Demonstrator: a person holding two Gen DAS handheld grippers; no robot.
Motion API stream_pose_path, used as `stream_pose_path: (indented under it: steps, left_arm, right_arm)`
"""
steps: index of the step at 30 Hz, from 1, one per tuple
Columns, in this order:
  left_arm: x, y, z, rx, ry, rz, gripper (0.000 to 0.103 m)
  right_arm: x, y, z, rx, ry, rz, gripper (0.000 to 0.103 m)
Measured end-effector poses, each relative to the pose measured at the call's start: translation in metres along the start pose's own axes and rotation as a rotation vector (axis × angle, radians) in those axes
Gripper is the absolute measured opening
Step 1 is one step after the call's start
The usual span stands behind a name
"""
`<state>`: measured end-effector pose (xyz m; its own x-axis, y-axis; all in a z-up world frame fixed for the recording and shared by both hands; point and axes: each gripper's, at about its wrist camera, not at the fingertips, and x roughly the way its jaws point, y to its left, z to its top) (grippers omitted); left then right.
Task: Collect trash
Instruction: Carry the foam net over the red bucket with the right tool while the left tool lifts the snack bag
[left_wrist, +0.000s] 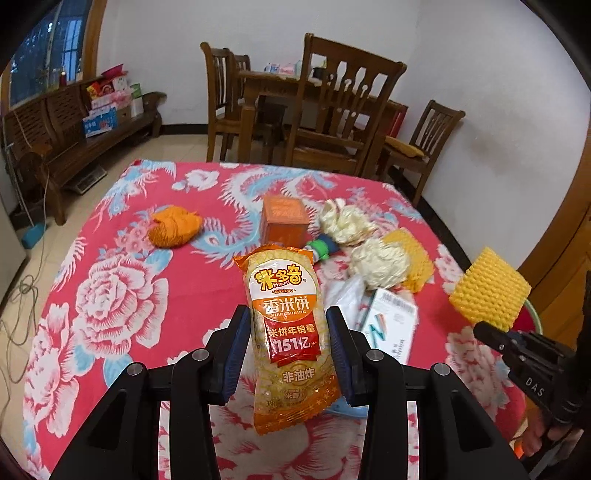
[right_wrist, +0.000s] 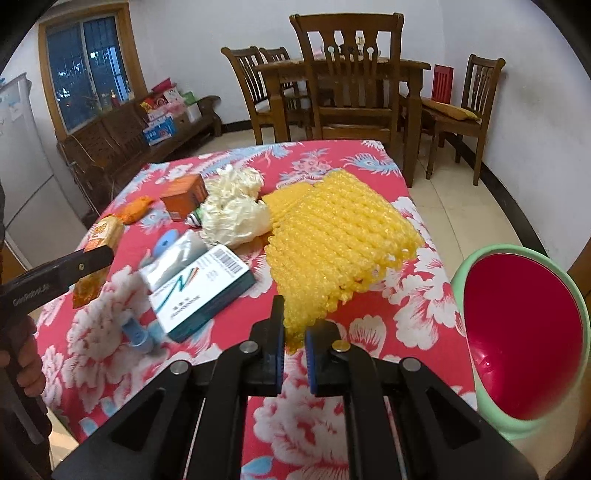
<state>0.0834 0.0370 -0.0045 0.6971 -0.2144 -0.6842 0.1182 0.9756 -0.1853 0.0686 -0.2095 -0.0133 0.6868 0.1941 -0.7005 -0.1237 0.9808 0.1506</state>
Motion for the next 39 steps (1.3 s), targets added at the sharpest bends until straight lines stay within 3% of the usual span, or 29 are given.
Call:
stream_pose_path:
  steps: [10, 21, 31, 39]
  left_arm:
    - [-0.029, -0.040, 0.015, 0.096, -0.051, -0.048, 0.043]
    - [-0.039, -0.109, 0.022, 0.194, -0.062, -0.161, 0.043]
    - [-0.020, -0.180, 0.020, 0.257, -0.031, -0.268, 0.043]
    - [0.020, -0.233, 0.005, 0.330, 0.035, -0.324, 0.043]
  right_arm:
    - [-0.041, -0.013, 0.002, 0.008, -0.026, -0.059, 0.012]
    - [-0.091, -0.068, 0.004, 0.058, -0.066, -0.168, 0.012]
    - [-0.089, -0.139, -0.022, 0.205, 0.000, -0.219, 0.012]
    - [-0.071, -0.184, -0.046, 0.320, 0.048, -0.214, 0.012]
